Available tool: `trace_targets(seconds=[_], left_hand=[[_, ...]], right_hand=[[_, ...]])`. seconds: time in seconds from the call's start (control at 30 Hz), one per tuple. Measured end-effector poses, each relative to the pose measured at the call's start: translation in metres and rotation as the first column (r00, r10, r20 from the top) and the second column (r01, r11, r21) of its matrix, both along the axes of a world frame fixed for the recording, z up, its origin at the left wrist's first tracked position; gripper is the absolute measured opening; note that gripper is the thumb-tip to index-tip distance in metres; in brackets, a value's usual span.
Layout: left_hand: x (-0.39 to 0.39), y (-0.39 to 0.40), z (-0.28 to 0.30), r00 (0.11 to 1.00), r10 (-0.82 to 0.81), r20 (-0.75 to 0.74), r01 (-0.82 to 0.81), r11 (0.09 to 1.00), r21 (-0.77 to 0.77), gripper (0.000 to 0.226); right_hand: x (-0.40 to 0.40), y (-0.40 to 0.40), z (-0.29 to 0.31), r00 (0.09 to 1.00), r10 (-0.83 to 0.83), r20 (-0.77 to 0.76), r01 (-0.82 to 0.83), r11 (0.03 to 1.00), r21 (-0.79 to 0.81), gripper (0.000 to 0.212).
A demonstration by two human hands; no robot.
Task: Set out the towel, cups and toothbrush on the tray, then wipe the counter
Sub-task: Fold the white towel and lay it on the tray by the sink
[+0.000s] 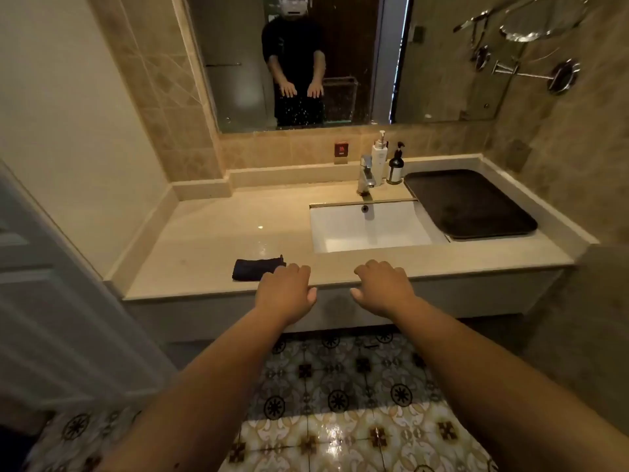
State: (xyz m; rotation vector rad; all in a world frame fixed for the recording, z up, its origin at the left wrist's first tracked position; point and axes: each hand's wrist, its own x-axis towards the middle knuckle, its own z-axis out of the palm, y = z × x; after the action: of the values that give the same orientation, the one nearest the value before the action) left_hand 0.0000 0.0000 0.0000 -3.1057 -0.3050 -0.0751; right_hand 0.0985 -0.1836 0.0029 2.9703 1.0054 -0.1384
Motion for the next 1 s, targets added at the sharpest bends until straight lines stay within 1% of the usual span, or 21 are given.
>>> trace_targets(seconds=[0.1, 0.2, 0.3, 0.37, 0.53, 0.63, 0.73, 0.83, 0.93, 1.0], left_hand=[[0.003, -0.005, -0.007, 0.998, -0.067, 0.007, 0.067, 0.996, 0.052, 0.047], [0.003, -0.018, -0.018, 0.979, -0.204, 0.024, 0.203, 0.978, 0.037, 0.050], [-0.001, -0.042, -0.029, 0.928, -0.370, 0.042, 0.369, 0.929, 0.026, 0.055], [-0.011, -0.068, -0.035, 0.879, -0.475, 0.036, 0.475, 0.880, -0.006, 0.058], [-0.046, -0.150, -0.040, 0.704, -0.711, 0.007, 0.710, 0.703, -0.041, 0.051], [-0.081, -0.209, -0.039, 0.586, -0.810, 0.001, 0.810, 0.585, -0.040, 0.047], [-0.126, -0.268, -0.039, 0.443, -0.897, 0.008, 0.896, 0.443, -0.028, 0.045], [-0.181, -0.327, -0.035, 0.294, -0.955, 0.031, 0.956, 0.293, -0.028, 0.040], [-0.245, -0.385, -0.028, 0.167, -0.985, 0.047, 0.985, 0.165, -0.039, 0.041], [-0.294, -0.422, -0.029, 0.084, -0.995, 0.054, 0.996, 0.082, -0.033, 0.040]], right_hand=[[-0.011, -0.017, -0.006, 0.997, -0.066, 0.038, 0.066, 0.998, 0.004, 0.054], [-0.038, -0.046, -0.015, 0.978, -0.203, 0.047, 0.201, 0.979, 0.043, 0.058], [-0.079, -0.082, -0.023, 0.933, -0.355, 0.065, 0.349, 0.933, 0.087, 0.059], [-0.112, -0.107, -0.031, 0.891, -0.451, 0.047, 0.447, 0.891, 0.075, 0.056], [-0.202, -0.170, -0.040, 0.750, -0.661, 0.026, 0.660, 0.750, 0.034, 0.052], [-0.265, -0.213, -0.041, 0.633, -0.773, 0.031, 0.773, 0.634, 0.025, 0.048], [-0.335, -0.258, -0.038, 0.501, -0.865, 0.031, 0.864, 0.501, 0.035, 0.044], [-0.417, -0.302, -0.034, 0.358, -0.933, 0.036, 0.931, 0.360, 0.063, 0.043], [-0.504, -0.338, -0.032, 0.234, -0.971, 0.053, 0.970, 0.237, 0.061, 0.052], [-0.565, -0.358, -0.032, 0.157, -0.985, 0.069, 0.986, 0.161, 0.050, 0.054]])
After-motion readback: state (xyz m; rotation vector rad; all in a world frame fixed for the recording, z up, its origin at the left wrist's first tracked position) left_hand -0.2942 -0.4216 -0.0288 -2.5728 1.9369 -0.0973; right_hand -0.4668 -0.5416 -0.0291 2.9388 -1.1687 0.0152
